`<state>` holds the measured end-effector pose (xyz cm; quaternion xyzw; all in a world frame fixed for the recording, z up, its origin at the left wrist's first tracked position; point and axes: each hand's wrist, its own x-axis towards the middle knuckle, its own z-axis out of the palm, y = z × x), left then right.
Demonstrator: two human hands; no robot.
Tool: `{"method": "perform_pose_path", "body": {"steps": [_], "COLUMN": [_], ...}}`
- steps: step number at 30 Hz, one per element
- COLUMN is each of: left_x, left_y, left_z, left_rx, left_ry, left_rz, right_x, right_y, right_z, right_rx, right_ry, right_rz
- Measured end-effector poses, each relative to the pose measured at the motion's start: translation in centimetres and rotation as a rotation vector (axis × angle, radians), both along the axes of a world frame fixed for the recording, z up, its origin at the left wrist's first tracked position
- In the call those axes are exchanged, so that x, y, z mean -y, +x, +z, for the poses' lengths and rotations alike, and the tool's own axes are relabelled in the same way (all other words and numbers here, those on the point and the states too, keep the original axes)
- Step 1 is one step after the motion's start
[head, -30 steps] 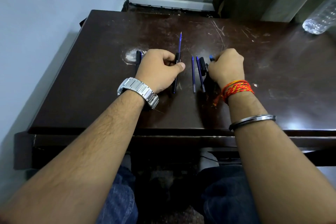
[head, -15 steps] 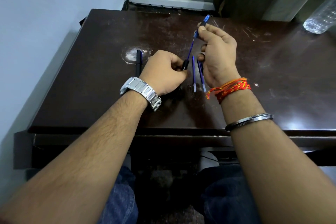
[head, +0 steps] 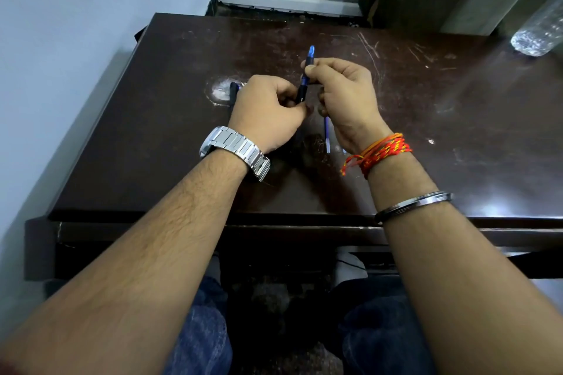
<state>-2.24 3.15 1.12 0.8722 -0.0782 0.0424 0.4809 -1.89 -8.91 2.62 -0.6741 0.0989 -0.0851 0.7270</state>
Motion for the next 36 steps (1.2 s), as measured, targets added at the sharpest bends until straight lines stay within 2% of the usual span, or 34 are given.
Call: {"method": "perform_pose_path", "body": {"steps": [18, 25, 36], "left_x": [-0.14, 0.01, -0.08], "left_y": [0.04, 0.17, 0.25], "left_z": [0.03, -0.12, -0.18], "left_rx": [0.019, 0.033, 0.081], "left_ry": [0.007, -0.015, 0.013], "left_rz": [0.022, 0.039, 0.067], "right_x": [-0.02, -0.31, -0.56], "right_y": [-0.5, -0.34, -0.32], "right_z": [0.1, 0.07, -0.51], "right_rx": [-0.011, -0.005, 0.022], "right_ry": [0.017, 0.13, 0.057], "right_rz": [0.011, -0.023, -0.009]}}
